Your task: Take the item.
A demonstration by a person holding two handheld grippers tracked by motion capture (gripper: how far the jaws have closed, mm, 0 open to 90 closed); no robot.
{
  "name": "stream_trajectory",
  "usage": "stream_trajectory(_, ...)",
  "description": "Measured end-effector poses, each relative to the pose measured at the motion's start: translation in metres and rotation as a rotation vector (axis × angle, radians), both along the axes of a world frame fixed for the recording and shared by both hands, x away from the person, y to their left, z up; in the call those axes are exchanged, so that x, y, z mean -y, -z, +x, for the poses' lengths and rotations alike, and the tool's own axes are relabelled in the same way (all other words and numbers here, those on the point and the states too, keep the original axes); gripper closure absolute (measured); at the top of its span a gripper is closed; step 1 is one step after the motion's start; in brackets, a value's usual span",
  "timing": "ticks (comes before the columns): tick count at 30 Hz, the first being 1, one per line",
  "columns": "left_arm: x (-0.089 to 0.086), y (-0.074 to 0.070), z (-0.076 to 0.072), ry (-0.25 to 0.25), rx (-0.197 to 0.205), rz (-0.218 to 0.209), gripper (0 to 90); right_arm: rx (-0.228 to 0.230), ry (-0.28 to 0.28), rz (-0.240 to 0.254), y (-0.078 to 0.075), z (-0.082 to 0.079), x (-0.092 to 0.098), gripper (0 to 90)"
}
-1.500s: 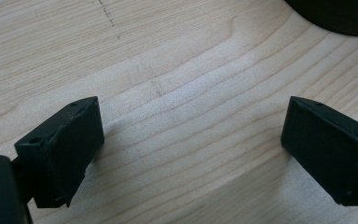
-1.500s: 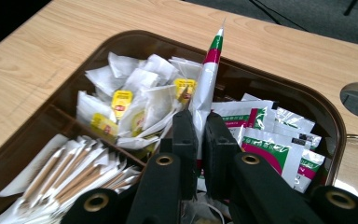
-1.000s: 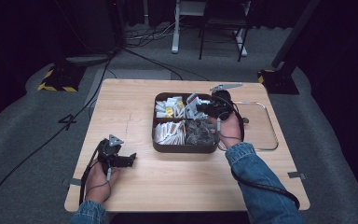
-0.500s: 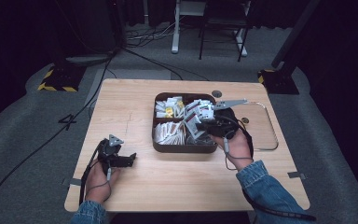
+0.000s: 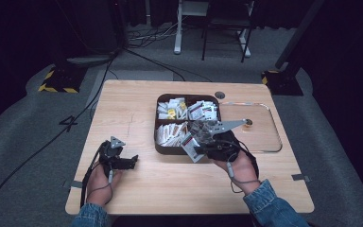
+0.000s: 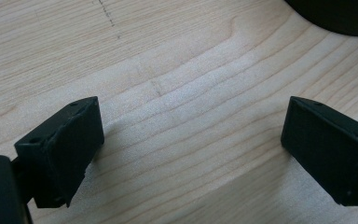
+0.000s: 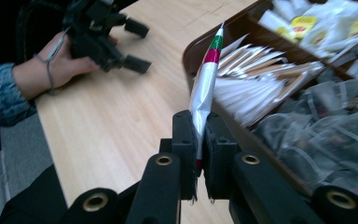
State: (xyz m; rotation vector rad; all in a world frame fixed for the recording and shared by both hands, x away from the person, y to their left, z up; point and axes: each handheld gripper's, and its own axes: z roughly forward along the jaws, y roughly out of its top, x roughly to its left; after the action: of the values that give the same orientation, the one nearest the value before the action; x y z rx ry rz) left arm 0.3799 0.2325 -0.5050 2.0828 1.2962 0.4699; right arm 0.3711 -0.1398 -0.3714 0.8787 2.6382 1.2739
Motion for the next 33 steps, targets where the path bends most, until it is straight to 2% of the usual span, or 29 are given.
stream_trajectory(6,0.0,0.0,0.0,0.0,0.001,-0.001,6.0,-0.012,-0.043,-0.03,0.008,-0.017,-0.007,84.5)
stream_trajectory(12,0.0,0.0,0.0,0.0,0.001,-0.001,6.0,-0.049,-0.087,-0.059,0.021,-0.031,-0.015,84.5)
stream_trajectory(24,0.0,0.0,0.0,0.0,0.0,0.0,6.0,-0.136,-0.131,-0.137,0.054,-0.043,-0.026,84.5)
stream_trajectory(33,0.0,0.0,0.0,0.0,0.0,0.0,6.0,-0.159,-0.155,-0.165,0.066,-0.051,-0.03,84.5)
